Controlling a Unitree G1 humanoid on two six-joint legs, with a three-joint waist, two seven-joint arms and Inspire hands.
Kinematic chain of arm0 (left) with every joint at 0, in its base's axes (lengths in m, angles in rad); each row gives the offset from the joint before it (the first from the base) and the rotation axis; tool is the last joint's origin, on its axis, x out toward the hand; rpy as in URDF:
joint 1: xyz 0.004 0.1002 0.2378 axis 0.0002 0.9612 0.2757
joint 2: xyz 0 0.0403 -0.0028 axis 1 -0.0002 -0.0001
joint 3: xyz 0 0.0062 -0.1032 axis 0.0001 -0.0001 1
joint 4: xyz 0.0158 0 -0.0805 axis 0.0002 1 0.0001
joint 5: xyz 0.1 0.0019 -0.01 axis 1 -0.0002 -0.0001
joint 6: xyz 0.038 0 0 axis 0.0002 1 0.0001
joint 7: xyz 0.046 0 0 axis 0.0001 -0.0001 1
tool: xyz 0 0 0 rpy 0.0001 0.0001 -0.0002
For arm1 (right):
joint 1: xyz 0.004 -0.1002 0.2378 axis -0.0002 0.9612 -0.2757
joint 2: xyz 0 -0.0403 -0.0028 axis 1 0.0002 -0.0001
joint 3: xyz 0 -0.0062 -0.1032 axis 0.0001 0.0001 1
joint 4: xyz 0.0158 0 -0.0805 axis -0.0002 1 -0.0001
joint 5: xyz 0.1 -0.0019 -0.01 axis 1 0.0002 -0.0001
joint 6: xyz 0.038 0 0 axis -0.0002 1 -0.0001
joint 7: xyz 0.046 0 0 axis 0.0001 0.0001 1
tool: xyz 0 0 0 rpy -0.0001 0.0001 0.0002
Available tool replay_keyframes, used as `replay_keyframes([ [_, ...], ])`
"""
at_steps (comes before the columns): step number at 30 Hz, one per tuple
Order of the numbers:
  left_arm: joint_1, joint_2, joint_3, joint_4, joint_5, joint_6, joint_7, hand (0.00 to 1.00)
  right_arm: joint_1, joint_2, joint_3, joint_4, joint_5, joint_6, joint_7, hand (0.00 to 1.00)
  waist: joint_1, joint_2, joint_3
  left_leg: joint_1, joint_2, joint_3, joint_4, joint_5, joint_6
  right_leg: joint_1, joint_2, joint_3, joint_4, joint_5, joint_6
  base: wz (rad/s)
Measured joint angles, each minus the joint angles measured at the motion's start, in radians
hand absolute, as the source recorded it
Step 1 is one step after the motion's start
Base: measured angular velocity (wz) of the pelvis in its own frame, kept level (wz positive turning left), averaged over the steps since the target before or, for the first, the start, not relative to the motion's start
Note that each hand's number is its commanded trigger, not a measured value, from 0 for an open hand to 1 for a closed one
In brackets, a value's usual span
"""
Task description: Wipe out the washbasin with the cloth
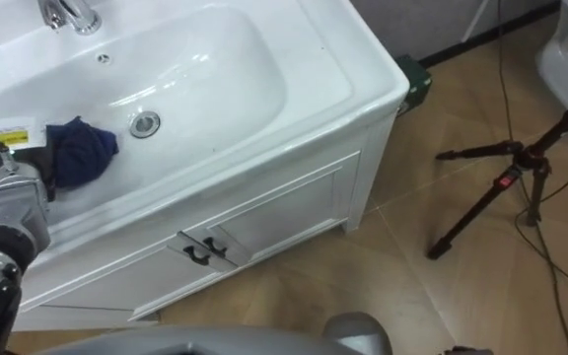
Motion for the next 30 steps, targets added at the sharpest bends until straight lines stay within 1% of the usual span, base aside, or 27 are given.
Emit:
replay_keyframes([
  [2, 0.015, 0.006, 0.023, -0.022, 0.000, -0.008, 0.014, 1.00, -0.002, -0.001, -0.001, 0.000, 0.008, -0.016, -0.014, 0.00, 0.009, 0.005, 0.0010, -0.006, 0.001, -0.007, 0.005, 0.000, 0.000, -0.002, 0.000, -0.007, 0.001, 0.000, 0.000, 0.01],
  [3, 0.021, 0.007, 0.047, -0.054, 0.000, -0.019, 0.014, 1.00, 0.006, -0.001, -0.002, 0.000, 0.013, -0.029, -0.022, 0.00, 0.027, 0.006, 0.0009, -0.006, 0.002, -0.008, 0.005, 0.000, 0.000, -0.005, 0.001, -0.007, 0.002, 0.001, -0.001, 0.00],
  [4, 0.045, 0.013, 0.059, -0.099, 0.000, -0.021, 0.013, 1.00, 0.008, -0.002, -0.006, -0.010, 0.014, -0.034, -0.025, 0.00, 0.030, 0.009, 0.0016, -0.010, 0.002, -0.018, 0.005, 0.000, 0.000, -0.004, 0.000, -0.018, 0.000, 0.001, -0.001, 0.07],
  [6, 0.067, 0.017, 0.059, -0.161, -0.005, -0.023, 0.013, 1.00, 0.022, -0.004, -0.009, -0.018, 0.019, -0.052, -0.031, 0.00, 0.034, 0.015, 0.0018, -0.023, 0.000, -0.050, 0.009, 0.000, 0.000, -0.004, -0.002, -0.048, 0.000, 0.001, -0.001, 0.32],
  [7, 0.071, 0.017, 0.059, -0.182, -0.006, -0.023, 0.011, 1.00, 0.031, -0.005, -0.009, -0.024, 0.022, -0.057, -0.031, 0.00, 0.038, 0.017, 0.0024, -0.025, 0.000, -0.057, 0.008, 0.000, 0.000, -0.004, -0.002, -0.053, 0.001, 0.001, -0.001, 0.30],
  [8, 0.077, 0.017, 0.059, -0.217, -0.014, -0.024, 0.006, 1.00, 0.041, -0.006, -0.009, -0.031, 0.035, -0.069, -0.033, 0.00, 0.057, 0.020, 0.0037, -0.025, 0.000, -0.058, 0.007, 0.000, 0.000, -0.003, -0.002, -0.057, 0.001, 0.001, -0.001, 0.20],
  [10, 0.093, 0.017, 0.067, -0.275, -0.029, -0.028, -0.007, 1.00, 0.049, -0.010, -0.009, -0.034, 0.041, -0.089, -0.044, 0.00, 0.076, 0.027, 0.0035, -0.029, -0.001, -0.075, 0.006, 0.000, 0.000, 0.003, -0.004, -0.081, -0.001, 0.001, -0.001, 0.20],
  [12, 0.121, 0.018, 0.093, -0.330, -0.028, -0.039, -0.009, 1.00, 0.054, -0.010, -0.010, -0.034, 0.040, -0.106, -0.050, 0.00, 0.086, 0.027, 0.0036, -0.029, -0.004, -0.097, 0.006, 0.000, 0.000, 0.009, -0.005, -0.091, -0.002, 0.000, -0.001, 0.21],
  [13, 0.142, 0.018, 0.106, -0.367, -0.028, -0.043, -0.007, 1.00, 0.056, -0.011, -0.016, -0.035, 0.040, -0.111, -0.051, 0.00, 0.090, 0.027, 0.0038, -0.028, -0.004, -0.102, 0.005, 0.000, -0.001, 0.011, -0.005, -0.096, -0.003, 0.000, -0.001, 0.17],
  [15, 0.159, 0.018, 0.112, -0.404, -0.029, -0.045, -0.008, 1.00, 0.060, -0.014, -0.023, -0.038, 0.040, -0.120, -0.051, 0.00, 0.097, 0.026, 0.0040, -0.028, -0.006, -0.108, 0.005, 0.000, -0.001, 0.015, -0.006, -0.101, -0.007, 0.000, -0.001, 0.09],
  [17, 0.173, 0.018, 0.113, -0.428, -0.028, -0.047, -0.007, 1.00, 0.068, -0.016, -0.029, -0.043, 0.040, -0.125, -0.051, 0.00, 0.102, 0.025, 0.0043, -0.028, -0.009, -0.114, 0.003, 0.001, -0.002, 0.025, -0.006, -0.105, -0.018, 0.000, -0.001, 0.07],
  [18, 0.193, 0.018, 0.121, -0.450, -0.028, -0.051, -0.005, 1.00, 0.074, -0.017, -0.030, -0.044, 0.040, -0.127, -0.051, 0.00, 0.103, 0.024, 0.0039, -0.024, -0.011, -0.114, 0.002, 0.002, -0.003, 0.030, -0.007, -0.104, -0.019, -0.002, -0.002, 0.03],
  [20, 0.212, 0.018, 0.128, -0.470, -0.028, -0.060, 0.004, 1.00, 0.086, -0.018, -0.031, -0.043, 0.039, -0.129, -0.051, 0.00, 0.104, 0.024, 0.0037, -0.022, -0.013, -0.117, 0.002, 0.002, -0.004, 0.035, -0.007, -0.104, -0.020, -0.004, -0.001, 0.07],
  [23, 0.236, 0.018, 0.128, -0.499, -0.028, -0.060, 0.014, 1.00, 0.098, -0.019, -0.034, -0.039, 0.039, -0.128, -0.050, 0.00, 0.105, 0.024, 0.0035, -0.018, -0.015, -0.125, 0.003, 0.003, -0.004, 0.043, -0.007, -0.106, -0.027, -0.004, -0.001, 0.06],
  [25, 0.259, 0.021, 0.132, -0.523, -0.027, -0.060, 0.015, 1.00, 0.110, -0.021, -0.037, -0.039, 0.036, -0.128, -0.050, 0.00, 0.107, 0.025, 0.0016, -0.014, -0.015, -0.128, 0.003, 0.003, -0.004, 0.047, -0.006, -0.105, -0.030, -0.004, -0.001, 0.00],
  [28, 0.269, 0.022, 0.132, -0.526, -0.029, -0.060, 0.024, 1.00, 0.111, -0.022, -0.039, -0.033, 0.028, -0.128, -0.049, 0.00, 0.107, 0.026, 0.0011, -0.012, -0.015, -0.138, 0.003, 0.003, -0.004, 0.050, -0.006, -0.108, -0.031, -0.004, -0.001, 0.00],
  [30, 0.294, 0.022, 0.133, -0.533, -0.029, -0.060, 0.041, 1.00, 0.113, -0.026, -0.040, -0.028, 0.028, -0.127, -0.039, 0.00, 0.107, 0.025, 0.0008, -0.003, -0.015, -0.142, -0.004, 0.003, -0.004, 0.061, -0.005, -0.110, -0.034, -0.004, -0.001, 0.00],
])
